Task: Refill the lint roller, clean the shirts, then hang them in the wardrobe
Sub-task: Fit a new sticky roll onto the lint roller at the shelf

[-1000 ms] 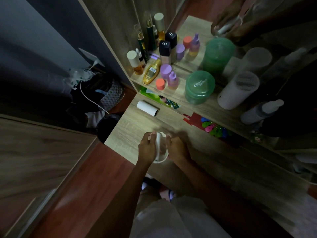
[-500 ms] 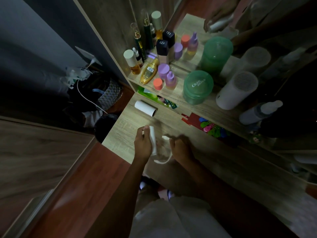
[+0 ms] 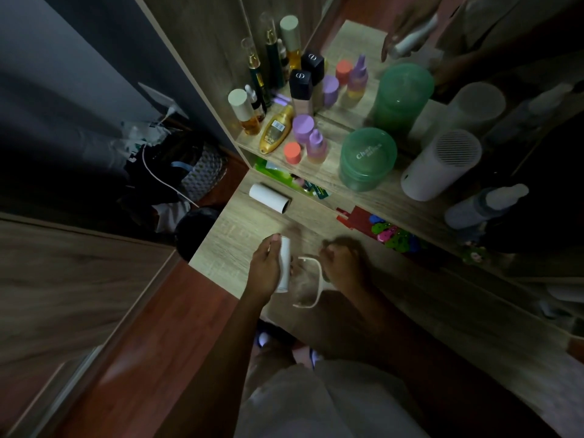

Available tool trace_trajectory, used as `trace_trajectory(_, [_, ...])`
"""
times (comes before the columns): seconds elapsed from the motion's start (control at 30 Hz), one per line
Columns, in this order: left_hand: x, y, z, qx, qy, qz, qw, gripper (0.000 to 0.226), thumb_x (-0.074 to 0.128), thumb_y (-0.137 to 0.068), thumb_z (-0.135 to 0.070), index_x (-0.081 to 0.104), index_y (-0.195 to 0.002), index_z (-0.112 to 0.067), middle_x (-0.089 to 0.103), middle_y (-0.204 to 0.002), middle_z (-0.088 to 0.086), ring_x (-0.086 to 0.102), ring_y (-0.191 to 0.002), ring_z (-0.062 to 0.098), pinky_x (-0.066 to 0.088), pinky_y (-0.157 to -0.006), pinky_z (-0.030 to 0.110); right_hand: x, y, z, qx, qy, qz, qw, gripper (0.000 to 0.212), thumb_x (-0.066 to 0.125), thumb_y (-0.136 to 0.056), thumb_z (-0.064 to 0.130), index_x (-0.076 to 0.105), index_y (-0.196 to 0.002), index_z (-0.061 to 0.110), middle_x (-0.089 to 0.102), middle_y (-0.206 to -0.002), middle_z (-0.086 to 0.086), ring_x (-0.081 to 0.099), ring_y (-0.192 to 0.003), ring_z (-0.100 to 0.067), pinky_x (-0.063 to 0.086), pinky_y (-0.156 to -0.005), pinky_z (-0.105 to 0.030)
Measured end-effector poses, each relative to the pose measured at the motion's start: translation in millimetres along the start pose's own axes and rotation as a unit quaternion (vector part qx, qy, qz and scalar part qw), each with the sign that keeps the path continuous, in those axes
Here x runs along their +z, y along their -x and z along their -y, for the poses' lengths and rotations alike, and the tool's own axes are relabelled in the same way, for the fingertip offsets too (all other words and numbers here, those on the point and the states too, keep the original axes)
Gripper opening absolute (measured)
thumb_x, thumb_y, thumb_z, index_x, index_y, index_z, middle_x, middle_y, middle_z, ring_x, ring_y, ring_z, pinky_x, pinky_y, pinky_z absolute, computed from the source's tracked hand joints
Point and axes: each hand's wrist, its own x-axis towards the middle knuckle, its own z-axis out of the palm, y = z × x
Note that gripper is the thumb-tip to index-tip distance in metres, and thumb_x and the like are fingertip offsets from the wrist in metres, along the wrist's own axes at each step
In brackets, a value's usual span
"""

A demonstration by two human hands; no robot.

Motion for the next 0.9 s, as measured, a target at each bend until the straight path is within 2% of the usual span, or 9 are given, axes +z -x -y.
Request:
trace_trajectory(0.2, [-1, 21, -27, 0.020, -0.024, 0.018, 0.999, 0.045, 0.046, -0.096, -0.056, 0.061, -0.132, -0.034, 0.060, -0.139, 0.010, 0.057, -0.125, 0.033, 0.041, -0.111, 0.055, -23, -10, 28, -0.028, -0.298, 0.103, 0.949, 0.023, 0.060, -0.098, 0.029, 0.069, -0.092, 0.009, 0.063, -0.068, 0.003, 0.055, -0.055, 0.004, 0.042, -0.059, -0.015])
trace_trajectory(0.27, [-1, 26, -34, 0.032, -0.040, 0.026, 0.998, 0.042, 0.039, -0.106, -0.038, 0.054, -0.142, -0.021, 0.053, -0.146, 0.005, 0.053, -0.129, 0.026, 0.038, -0.114, 0.046, -19, -16, 32, -0.037, -0.333, 0.134, 0.933, 0.031, 0.064, -0.094, 0.035, 0.070, -0.095, 0.005, 0.067, -0.075, -0.014, 0.058, -0.064, -0.014, 0.046, -0.064, -0.028])
trace_trajectory(0.37, [-3, 27, -34, 0.039, -0.056, 0.042, 0.997, 0.043, 0.035, -0.108, -0.032, 0.049, -0.147, -0.018, 0.049, -0.150, 0.004, 0.048, -0.133, 0.021, 0.034, -0.115, 0.037, -8, -22, 34, -0.036, -0.360, 0.158, 0.919, 0.043, 0.073, -0.080, 0.049, 0.074, -0.100, 0.011, 0.076, -0.091, -0.010, 0.070, -0.086, -0.020, 0.055, -0.085, -0.041])
trace_trajectory(0.43, [-4, 26, -32, 0.037, -0.063, 0.055, 0.996, 0.044, 0.033, -0.109, -0.030, 0.046, -0.148, -0.016, 0.047, -0.153, 0.005, 0.046, -0.133, 0.015, 0.032, -0.109, 0.026, -3, -23, 35, -0.018, -0.372, 0.176, 0.911, 0.049, 0.078, -0.074, 0.051, 0.075, -0.107, 0.014, 0.077, -0.098, -0.006, 0.073, -0.099, -0.022, 0.057, -0.094, -0.043])
trace_trajectory(0.53, [-5, 25, -31, 0.036, -0.074, 0.067, 0.994, 0.045, 0.032, -0.109, -0.030, 0.043, -0.150, -0.016, 0.044, -0.154, 0.003, 0.044, -0.131, 0.012, 0.030, -0.099, 0.018, -3, -25, 35, 0.000, -0.390, 0.193, 0.900, 0.038, 0.077, -0.082, 0.035, 0.074, -0.113, 0.012, 0.077, -0.104, -0.005, 0.072, -0.101, -0.020, 0.057, -0.083, -0.031])
trace_trajectory(0.63, [-6, 27, -29, 0.038, -0.074, 0.075, 0.994, 0.044, 0.032, -0.109, -0.030, 0.043, -0.150, -0.018, 0.045, -0.153, 0.003, 0.043, -0.137, 0.016, 0.030, -0.106, 0.023, -4, -26, 33, 0.012, -0.419, 0.220, 0.881, 0.031, 0.073, -0.088, 0.022, 0.071, -0.115, 0.006, 0.076, -0.108, -0.008, 0.072, -0.094, -0.014, 0.052, -0.069, -0.018])
trace_trajectory(0.73, [-4, 26, -26, 0.020, -0.054, 0.087, 0.995, 0.041, 0.038, -0.107, -0.036, 0.049, -0.144, -0.023, 0.054, -0.145, 0.000, 0.053, -0.130, 0.016, 0.042, -0.111, 0.035, -2, -30, 32, 0.022, -0.441, 0.227, 0.868, 0.032, 0.075, -0.086, 0.014, 0.070, -0.115, 0.002, 0.075, -0.109, -0.013, 0.072, -0.091, -0.016, 0.053, -0.069, -0.020])
trace_trajectory(0.83, [-3, 25, -27, -0.005, -0.058, 0.058, 0.997, 0.043, 0.035, -0.108, -0.037, 0.049, -0.145, -0.019, 0.048, -0.141, -0.008, 0.048, -0.126, 0.012, 0.037, -0.106, 0.028, -2, -36, 36, 0.050, -0.429, 0.185, 0.883, 0.032, 0.079, -0.080, 0.005, 0.067, -0.109, 0.001, 0.073, -0.101, -0.013, 0.070, -0.088, -0.020, 0.059, -0.076, -0.029])
trace_trajectory(0.9, [-4, 21, -23, -0.052, -0.021, 0.047, 0.997, 0.046, 0.038, -0.106, -0.041, 0.052, -0.142, -0.016, 0.052, -0.141, -0.001, 0.053, -0.126, 0.021, 0.041, -0.107, 0.037, 0, -44, 39, 0.068, -0.394, 0.137, 0.906, 0.029, 0.078, -0.079, -0.004, 0.064, -0.104, -0.001, 0.068, -0.088, -0.008, 0.066, -0.078, -0.016, 0.057, -0.071, -0.021])
